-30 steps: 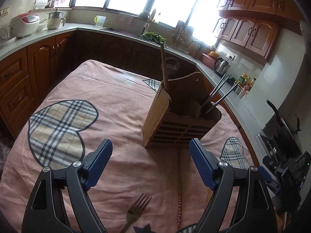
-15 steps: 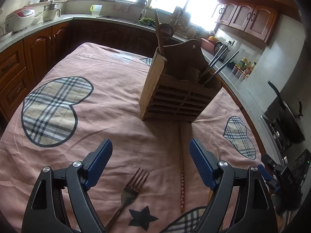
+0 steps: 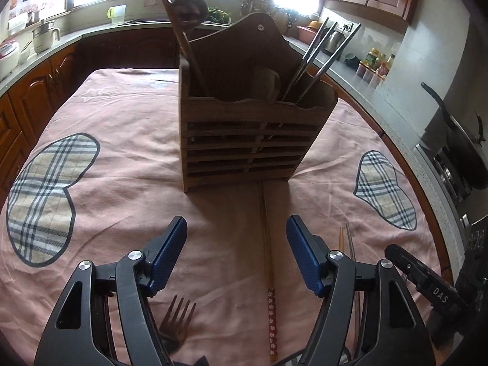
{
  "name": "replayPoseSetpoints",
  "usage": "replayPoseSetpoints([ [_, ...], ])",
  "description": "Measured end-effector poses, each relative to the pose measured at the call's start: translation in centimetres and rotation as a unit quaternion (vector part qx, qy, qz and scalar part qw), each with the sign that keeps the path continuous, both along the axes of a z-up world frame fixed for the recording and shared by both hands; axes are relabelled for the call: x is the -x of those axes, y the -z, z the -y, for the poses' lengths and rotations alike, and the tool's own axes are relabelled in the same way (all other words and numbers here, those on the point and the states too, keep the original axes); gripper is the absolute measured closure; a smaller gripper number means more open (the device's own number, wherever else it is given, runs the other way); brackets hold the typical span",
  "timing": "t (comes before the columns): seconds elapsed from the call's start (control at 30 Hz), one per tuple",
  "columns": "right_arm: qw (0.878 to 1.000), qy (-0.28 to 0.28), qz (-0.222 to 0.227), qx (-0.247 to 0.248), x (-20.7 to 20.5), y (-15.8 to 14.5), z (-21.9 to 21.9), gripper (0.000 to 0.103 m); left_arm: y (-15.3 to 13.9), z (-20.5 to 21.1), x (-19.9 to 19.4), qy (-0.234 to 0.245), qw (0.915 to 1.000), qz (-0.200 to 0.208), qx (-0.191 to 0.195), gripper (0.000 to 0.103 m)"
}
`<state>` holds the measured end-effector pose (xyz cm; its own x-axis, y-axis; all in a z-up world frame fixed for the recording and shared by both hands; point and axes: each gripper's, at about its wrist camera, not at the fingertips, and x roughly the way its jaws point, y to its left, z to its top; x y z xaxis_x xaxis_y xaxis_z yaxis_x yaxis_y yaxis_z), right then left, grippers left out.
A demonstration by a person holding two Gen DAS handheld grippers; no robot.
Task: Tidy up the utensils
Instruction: 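Close right tool on a steel chopstick while left tool grasps a red-patterned chopstick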
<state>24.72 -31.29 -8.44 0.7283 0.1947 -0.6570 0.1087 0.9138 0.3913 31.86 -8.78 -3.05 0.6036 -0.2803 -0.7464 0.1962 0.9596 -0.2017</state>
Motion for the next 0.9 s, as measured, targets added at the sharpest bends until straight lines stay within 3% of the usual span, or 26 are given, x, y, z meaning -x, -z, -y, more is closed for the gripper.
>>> replayPoseSetpoints([
  [0.2,0.999,-0.029,-0.033,0.023,-2.6,1.4,-1.5,0.068,1.9,2.4,-3.5,0.019,0.9988,-0.031,-0.031,0.051],
  [0.3,0.998,-0.041,-0.047,0.028,-3.8,1.9,-1.9,0.075,2.8,3.2,-4.7,0.018,0.9982,-0.037,-0.043,0.053],
  [0.5,0.994,-0.053,-0.066,0.076,-5.4,2.4,-2.7,0.086,4.7,4.9,-5.6,0.038,0.9948,-0.054,-0.077,0.086],
  [0.57,0.992,-0.059,-0.068,0.085,-5.6,2.4,-3.0,0.087,4.7,5.2,-5.5,0.04,0.9943,-0.046,-0.088,0.091],
  [0.6,0.991,-0.062,-0.069,0.094,-5.8,2.4,-3.2,0.087,4.9,5.3,-5.6,0.045,0.9934,-0.056,-0.09,0.102],
  [0.73,0.985,-0.077,-0.069,0.137,-5.8,2.3,-4.2,0.09,5.1,5.8,-4.5,0.062,0.9916,-0.041,-0.106,0.103],
  [0.77,0.984,-0.081,-0.069,0.141,-5.8,2.2,-4.4,0.095,5.1,5.8,-4.0,0.068,0.9914,-0.041,-0.104,0.103],
  [0.9,0.986,-0.087,-0.065,0.127,-5.4,2.3,-4.2,0.096,5.0,5.0,-2.0,0.083,0.9912,-0.049,-0.091,0.103],
])
